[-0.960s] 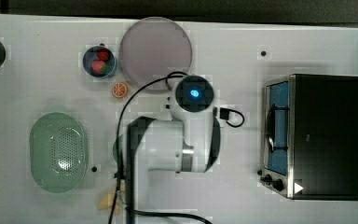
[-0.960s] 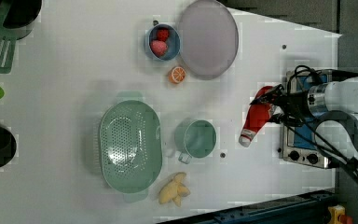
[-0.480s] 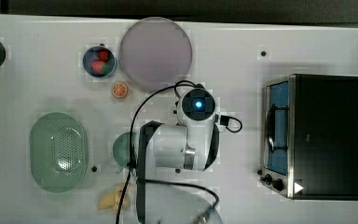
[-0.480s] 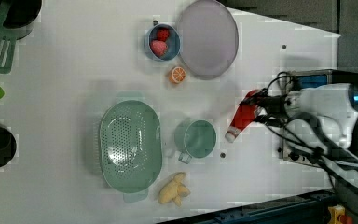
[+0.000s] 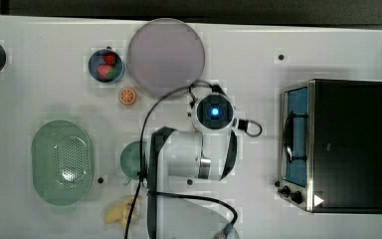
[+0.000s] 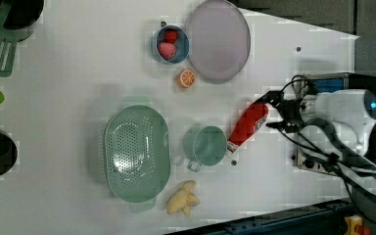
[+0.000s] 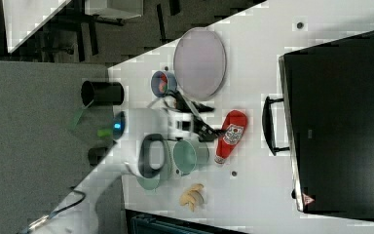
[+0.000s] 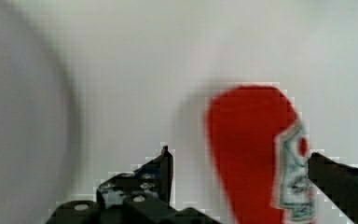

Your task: Pick Ketchup from oven and place it on table.

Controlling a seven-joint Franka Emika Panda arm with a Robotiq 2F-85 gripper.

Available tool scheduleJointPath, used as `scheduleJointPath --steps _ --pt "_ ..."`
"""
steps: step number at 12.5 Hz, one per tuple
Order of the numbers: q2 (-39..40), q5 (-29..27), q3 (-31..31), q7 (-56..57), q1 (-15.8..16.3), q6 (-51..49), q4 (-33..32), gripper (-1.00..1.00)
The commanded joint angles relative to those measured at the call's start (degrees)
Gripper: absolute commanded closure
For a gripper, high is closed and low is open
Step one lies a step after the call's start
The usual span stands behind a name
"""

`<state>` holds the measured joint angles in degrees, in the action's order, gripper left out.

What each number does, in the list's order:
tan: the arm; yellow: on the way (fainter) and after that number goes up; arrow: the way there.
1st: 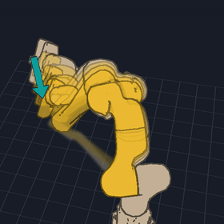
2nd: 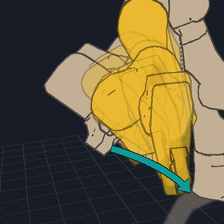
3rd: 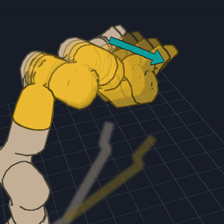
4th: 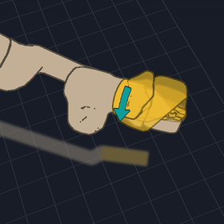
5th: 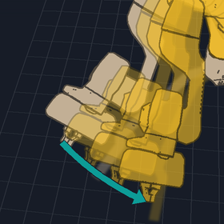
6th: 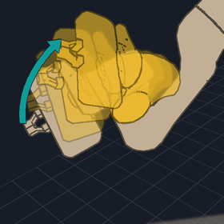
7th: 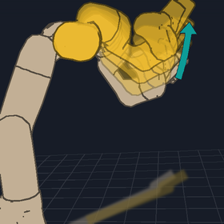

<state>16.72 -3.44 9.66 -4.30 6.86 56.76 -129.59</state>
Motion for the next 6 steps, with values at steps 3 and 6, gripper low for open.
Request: scheduleJointPath --steps 3,6 --pt "-12.40 0.91 0.78 1.00 0.64 -18.31 11.39 -1.00" --pt "-14.72 0.91 0.68 0.38 0.66 -26.01 18.27 -1.00"
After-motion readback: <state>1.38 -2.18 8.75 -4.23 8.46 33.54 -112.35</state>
